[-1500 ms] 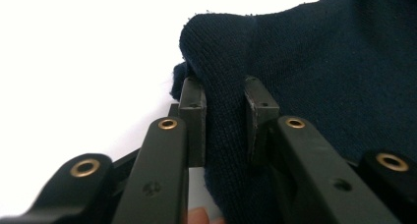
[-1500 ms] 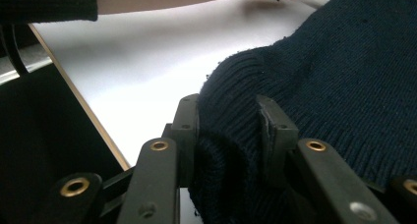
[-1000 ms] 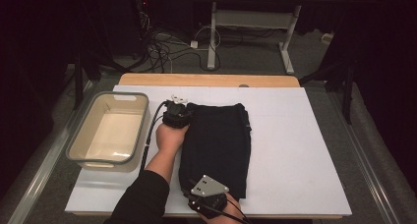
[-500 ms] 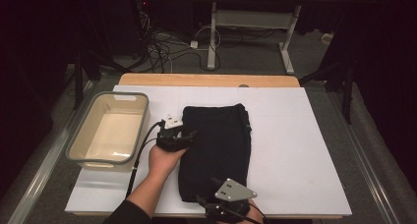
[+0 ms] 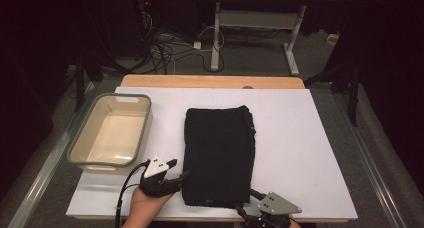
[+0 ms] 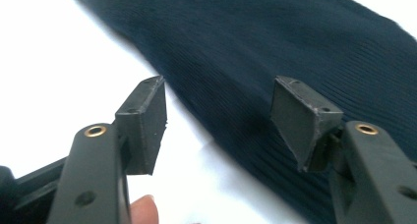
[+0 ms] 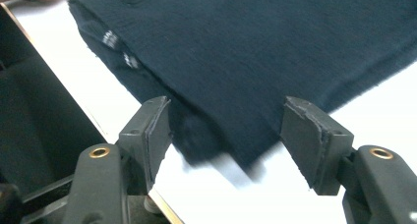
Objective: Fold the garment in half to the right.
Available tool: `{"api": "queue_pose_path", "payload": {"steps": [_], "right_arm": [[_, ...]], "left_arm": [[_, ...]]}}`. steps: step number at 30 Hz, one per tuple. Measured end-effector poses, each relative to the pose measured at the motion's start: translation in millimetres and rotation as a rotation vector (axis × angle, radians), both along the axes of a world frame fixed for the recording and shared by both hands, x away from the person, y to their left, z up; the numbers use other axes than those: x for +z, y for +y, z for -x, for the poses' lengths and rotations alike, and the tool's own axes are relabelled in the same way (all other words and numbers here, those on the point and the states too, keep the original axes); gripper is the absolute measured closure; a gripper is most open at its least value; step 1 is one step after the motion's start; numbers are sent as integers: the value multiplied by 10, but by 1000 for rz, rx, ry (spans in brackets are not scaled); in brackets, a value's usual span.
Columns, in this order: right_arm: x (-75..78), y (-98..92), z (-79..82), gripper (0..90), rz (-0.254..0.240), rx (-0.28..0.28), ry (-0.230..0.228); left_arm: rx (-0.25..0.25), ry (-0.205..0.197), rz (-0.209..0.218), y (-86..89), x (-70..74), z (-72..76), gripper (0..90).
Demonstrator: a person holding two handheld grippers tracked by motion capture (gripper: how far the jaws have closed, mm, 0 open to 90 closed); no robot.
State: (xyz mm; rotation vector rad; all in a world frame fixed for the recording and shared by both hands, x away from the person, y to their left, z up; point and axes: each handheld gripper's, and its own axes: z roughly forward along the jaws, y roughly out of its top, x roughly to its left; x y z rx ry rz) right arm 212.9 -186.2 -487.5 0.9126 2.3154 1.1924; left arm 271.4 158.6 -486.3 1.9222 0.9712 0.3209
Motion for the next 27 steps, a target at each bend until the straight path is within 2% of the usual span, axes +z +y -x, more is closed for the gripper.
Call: {"api": "queue_pose_path", "payload": {"steps": [3,6,8,9,12,13,15,16,17,18,21,22,23,25,27], "right_arm": [[-13,-82,-11,369,4,-18,13],[-48,-92,-33,369,15,-9,36],[-55,-82,-41,369,19,-1,41],[-56,-36,-53,369,18,9,44],[-65,37,-62,364,32,18,39],[-76,67,-65,363,41,16,40],[-95,91,-79,365,61,18,46],[-95,91,-79,365,61,18,46],[-90,90,-95,404,56,17,54],[-86,89,-100,427,61,19,54],[-80,91,-114,519,59,22,58],[-80,91,-114,519,59,22,58],[-79,88,-122,588,55,27,59],[-77,88,-123,651,54,29,58],[-74,96,-118,751,59,39,53]], "left_arm": [[-41,-1,19,14,22,162,368],[-85,0,25,-22,25,337,349],[-103,2,11,-47,20,378,320],[-127,-5,-30,-94,-2,432,319],[-148,2,-52,-121,-40,451,365],[-154,29,-67,-138,-76,440,371],[-155,44,-105,-153,-124,436,408],[-155,44,-105,-153,-124,436,427],[-159,57,-120,-155,-176,444,447],[-159,40,-126,-154,-184,461,463],[-164,38,-126,-149,-180,475,562],[-164,38,-126,-149,-180,475,592],[-164,31,-121,-149,-183,484,622],[-161,18,-126,-151,-179,492,666],[-153,9,-121,-145,-174,498,697]]}}
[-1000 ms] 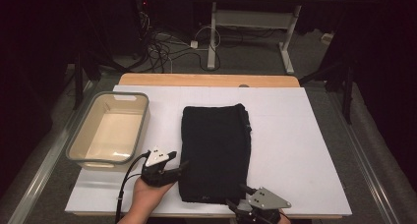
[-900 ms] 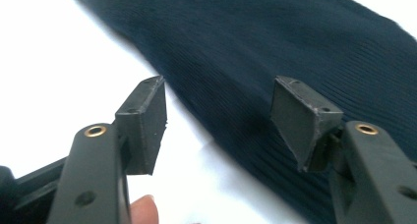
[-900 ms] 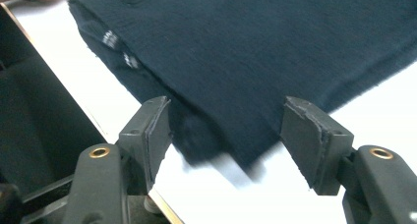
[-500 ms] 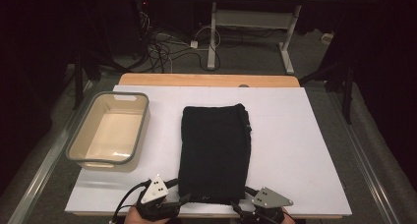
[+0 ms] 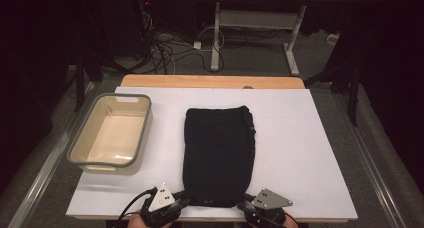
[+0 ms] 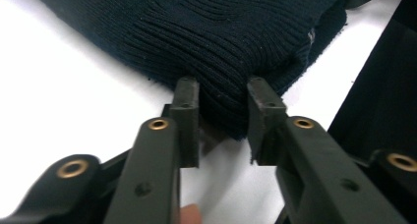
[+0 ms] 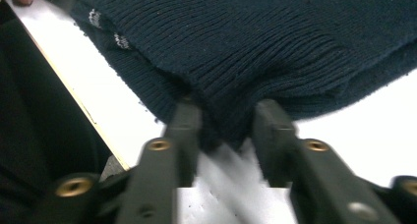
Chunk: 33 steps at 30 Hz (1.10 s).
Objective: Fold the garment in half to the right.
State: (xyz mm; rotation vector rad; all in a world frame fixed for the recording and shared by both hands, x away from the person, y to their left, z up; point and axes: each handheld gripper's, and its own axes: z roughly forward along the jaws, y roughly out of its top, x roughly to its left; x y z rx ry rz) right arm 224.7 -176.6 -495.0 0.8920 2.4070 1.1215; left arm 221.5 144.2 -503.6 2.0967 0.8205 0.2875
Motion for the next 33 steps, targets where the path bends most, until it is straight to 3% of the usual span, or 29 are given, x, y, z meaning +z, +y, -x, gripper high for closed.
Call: {"api": "queue_pose_path", "payload": {"steps": [2,6,12,14,17,20,24,25,28,33], "right_arm": [[7,19,5,803,5,9,-2],[35,75,30,814,17,44,-16],[41,361,77,813,-8,135,-35],[32,495,101,813,-2,172,-40],[-6,643,104,812,14,209,-34],[-20,654,90,801,7,216,-26],[4,589,106,666,-17,221,0],[17,579,119,635,-24,218,0],[90,544,184,573,-44,225,-19],[201,456,248,523,-89,206,-45]], "left_arm": [[9,-9,15,24,22,4,716],[27,-26,23,85,67,9,721],[139,-37,47,508,93,-5,721],[150,-34,47,553,80,-6,721],[169,21,22,672,-15,-11,721],[173,35,33,696,-28,-1,696],[163,-3,103,753,55,33,579],[164,-8,101,748,82,38,563],[154,-48,106,718,173,69,519],[137,-93,159,695,277,74,469]]}}
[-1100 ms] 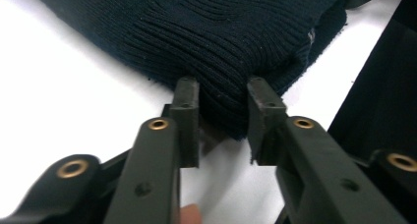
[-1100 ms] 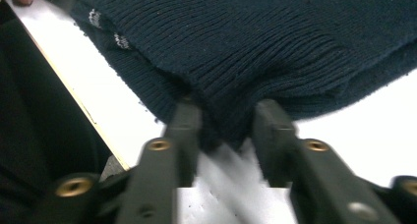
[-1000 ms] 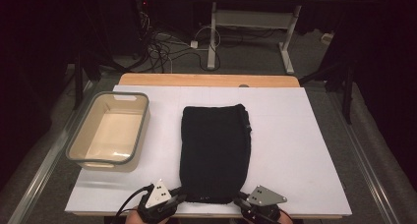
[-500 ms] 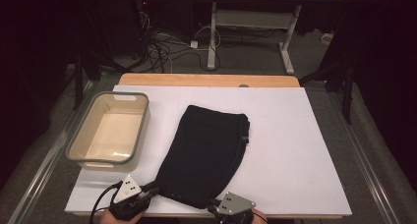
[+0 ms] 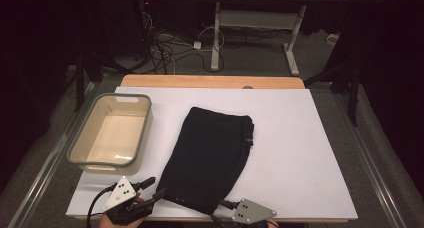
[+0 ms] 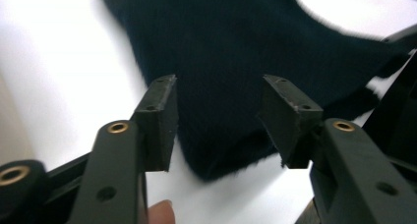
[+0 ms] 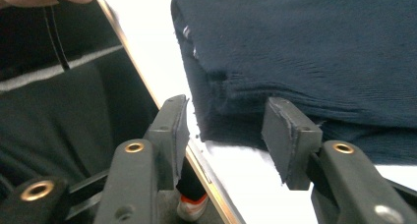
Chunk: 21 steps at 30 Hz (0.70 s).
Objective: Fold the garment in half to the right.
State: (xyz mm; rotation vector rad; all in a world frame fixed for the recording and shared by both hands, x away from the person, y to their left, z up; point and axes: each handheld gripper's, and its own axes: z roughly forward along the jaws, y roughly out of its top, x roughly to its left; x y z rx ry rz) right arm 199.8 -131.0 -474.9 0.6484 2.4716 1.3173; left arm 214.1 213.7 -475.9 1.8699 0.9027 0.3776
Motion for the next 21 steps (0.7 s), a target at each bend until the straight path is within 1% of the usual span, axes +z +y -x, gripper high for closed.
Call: {"api": "queue_pose_path", "payload": {"steps": [1,2,3,5,6,7,8,9,10,11,12,13,14,15,16,17,18,19,21], "right_arm": [[14,-33,5,517,-6,-9,-6],[21,-54,5,511,-11,-17,-10],[29,-87,2,505,-16,-29,-11],[43,-161,-15,487,-24,-51,-17],[43,-161,-15,487,-24,-51,-17],[47,-248,-46,456,-32,-82,-33],[44,-279,-62,431,-33,-93,-37],[33,-336,-97,403,-39,-114,-40],[33,-336,-97,403,-39,-114,-40],[5,-430,-161,348,-49,-147,-39],[5,-430,-161,348,-49,-147,-39],[-28,-522,-223,307,-47,-185,-38],[-28,-522,-223,307,-47,-185,-38],[-50,-611,-279,260,-51,-216,-28],[-50,-611,-279,260,-51,-216,-28],[-62,-692,-321,222,-58,-242,-26],[-62,-692,-321,222,-58,-242,-26],[-65,-770,-355,178,-62,-265,-26],[-60,-854,-379,152,-69,-293,-31]], "left_arm": [[-3,-16,17,-18,27,-14,461],[-6,-21,20,-31,32,-26,450],[-6,-21,20,-31,32,-26,442],[-20,-27,27,-90,6,-93,421],[-20,-27,27,-90,6,-93,404],[-26,-26,22,-123,-20,-151,388],[-26,-26,22,-123,-20,-151,380],[-26,-23,18,-139,-41,-196,369],[-27,-13,19,-146,-62,-240,369],[-36,18,17,-159,-99,-330,329],[-36,18,17,-159,-99,-330,322],[-32,25,6,-173,-136,-406,307],[-32,25,6,-173,-136,-406,294],[-34,32,-3,-186,-157,-476,285],[-34,32,-3,-186,-157,-476,284],[-36,31,-1,-200,-166,-513,262],[-36,31,-1,-200,-166,-513,239],[-43,27,0,-210,-178,-530,209],[-42,23,-4,-217,-181,-531,174]]}}
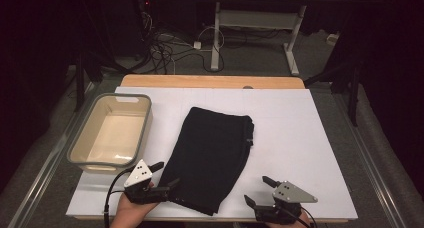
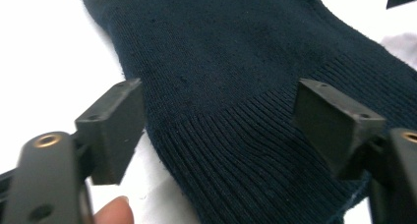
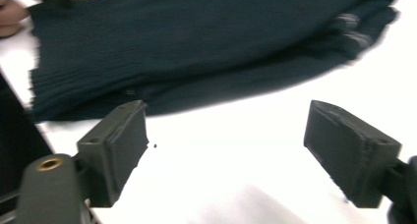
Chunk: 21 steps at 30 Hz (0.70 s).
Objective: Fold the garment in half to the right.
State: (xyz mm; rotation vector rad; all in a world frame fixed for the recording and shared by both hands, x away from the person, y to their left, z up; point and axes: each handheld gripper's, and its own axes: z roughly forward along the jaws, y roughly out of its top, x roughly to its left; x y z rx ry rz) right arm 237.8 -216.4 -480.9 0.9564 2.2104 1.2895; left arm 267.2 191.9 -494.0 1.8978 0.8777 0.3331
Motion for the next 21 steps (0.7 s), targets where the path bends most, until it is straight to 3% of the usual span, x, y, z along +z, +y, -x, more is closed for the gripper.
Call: {"api": "queue_pose_path", "payload": {"steps": [4,12,17,19,21], "right_arm": [[14,-187,-39,109,-16,-59,-19],[14,-487,-97,22,-32,-157,-40],[27,-556,-97,0,-45,-188,-52],[35,-580,-94,0,-54,-203,-55],[36,-583,-94,0,-56,-206,-54]], "left_arm": [[17,8,10,13,3,-12,129],[32,21,-14,-1,8,-47,48],[39,15,-39,-22,5,-70,0],[22,39,-61,-49,-1,-97,0],[22,47,-56,-43,-2,-103,0]]}}
